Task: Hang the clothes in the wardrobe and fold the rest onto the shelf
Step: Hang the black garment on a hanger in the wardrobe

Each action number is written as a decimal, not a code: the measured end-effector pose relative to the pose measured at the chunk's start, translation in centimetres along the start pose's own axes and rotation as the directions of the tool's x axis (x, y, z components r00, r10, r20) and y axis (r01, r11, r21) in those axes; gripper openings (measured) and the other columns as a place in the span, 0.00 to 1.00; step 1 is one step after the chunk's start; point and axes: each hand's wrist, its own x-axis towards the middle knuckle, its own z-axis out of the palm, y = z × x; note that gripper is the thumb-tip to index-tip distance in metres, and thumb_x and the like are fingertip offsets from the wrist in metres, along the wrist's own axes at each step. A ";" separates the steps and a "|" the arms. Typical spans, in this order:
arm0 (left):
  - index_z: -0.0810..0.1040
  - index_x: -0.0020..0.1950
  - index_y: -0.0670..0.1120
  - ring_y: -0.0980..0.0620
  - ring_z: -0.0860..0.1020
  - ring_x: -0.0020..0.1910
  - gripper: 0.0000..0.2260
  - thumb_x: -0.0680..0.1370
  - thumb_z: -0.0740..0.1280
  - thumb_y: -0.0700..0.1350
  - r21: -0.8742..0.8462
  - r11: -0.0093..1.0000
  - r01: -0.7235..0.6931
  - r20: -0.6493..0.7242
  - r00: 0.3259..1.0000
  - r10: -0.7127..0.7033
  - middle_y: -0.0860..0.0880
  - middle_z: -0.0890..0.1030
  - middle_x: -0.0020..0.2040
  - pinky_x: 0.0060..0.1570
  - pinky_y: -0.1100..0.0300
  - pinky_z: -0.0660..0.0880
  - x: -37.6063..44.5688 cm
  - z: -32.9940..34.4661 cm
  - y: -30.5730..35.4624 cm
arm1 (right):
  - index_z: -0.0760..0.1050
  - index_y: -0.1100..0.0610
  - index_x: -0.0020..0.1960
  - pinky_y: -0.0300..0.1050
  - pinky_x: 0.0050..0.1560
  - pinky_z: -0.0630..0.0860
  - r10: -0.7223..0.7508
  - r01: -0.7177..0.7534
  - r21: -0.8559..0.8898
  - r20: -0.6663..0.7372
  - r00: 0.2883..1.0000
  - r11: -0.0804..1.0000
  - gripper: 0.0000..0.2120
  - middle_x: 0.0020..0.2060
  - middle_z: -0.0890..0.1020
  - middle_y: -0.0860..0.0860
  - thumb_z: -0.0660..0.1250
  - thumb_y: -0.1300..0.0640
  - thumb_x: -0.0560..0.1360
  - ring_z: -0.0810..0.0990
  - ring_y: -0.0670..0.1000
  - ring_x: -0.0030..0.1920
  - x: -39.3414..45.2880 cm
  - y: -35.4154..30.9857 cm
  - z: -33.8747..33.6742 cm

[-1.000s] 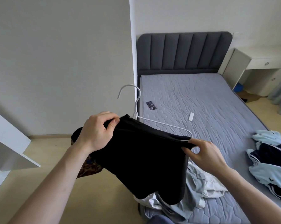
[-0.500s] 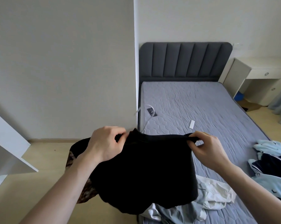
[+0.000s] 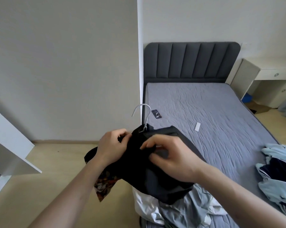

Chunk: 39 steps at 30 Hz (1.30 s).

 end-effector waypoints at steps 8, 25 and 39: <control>0.82 0.40 0.52 0.57 0.81 0.41 0.09 0.80 0.69 0.50 -0.135 0.989 0.057 -0.003 0.998 -0.058 0.58 0.84 0.38 0.45 0.54 0.78 -1.1 1.4 2.5 | 0.77 0.45 0.55 0.41 0.55 0.76 0.137 -0.082 -0.222 0.246 0.960 0.972 0.17 0.53 0.79 0.38 0.67 0.57 0.68 0.79 0.40 0.54 -2.9 6.3 0.1; 0.81 0.37 0.51 0.53 0.79 0.37 0.14 0.83 0.67 0.43 -0.339 0.933 0.118 -0.171 0.968 -0.184 0.53 0.80 0.33 0.41 0.54 0.74 -2.7 -1.7 6.5 | 0.77 0.39 0.51 0.33 0.45 0.74 0.186 -0.189 -0.164 -0.032 0.982 0.968 0.15 0.43 0.83 0.37 0.74 0.58 0.75 0.81 0.43 0.43 4.2 16.3 -10.2; 0.81 0.41 0.47 0.39 0.77 0.39 0.12 0.83 0.66 0.47 -0.228 0.923 0.311 -0.322 0.870 -0.373 0.46 0.78 0.34 0.44 0.43 0.75 -8.7 -5.4 3.4 | 0.83 0.41 0.52 0.46 0.41 0.77 -0.160 0.199 -0.187 0.205 0.966 0.962 0.11 0.43 0.76 0.42 0.71 0.57 0.78 0.79 0.43 0.41 13.0 13.9 -2.9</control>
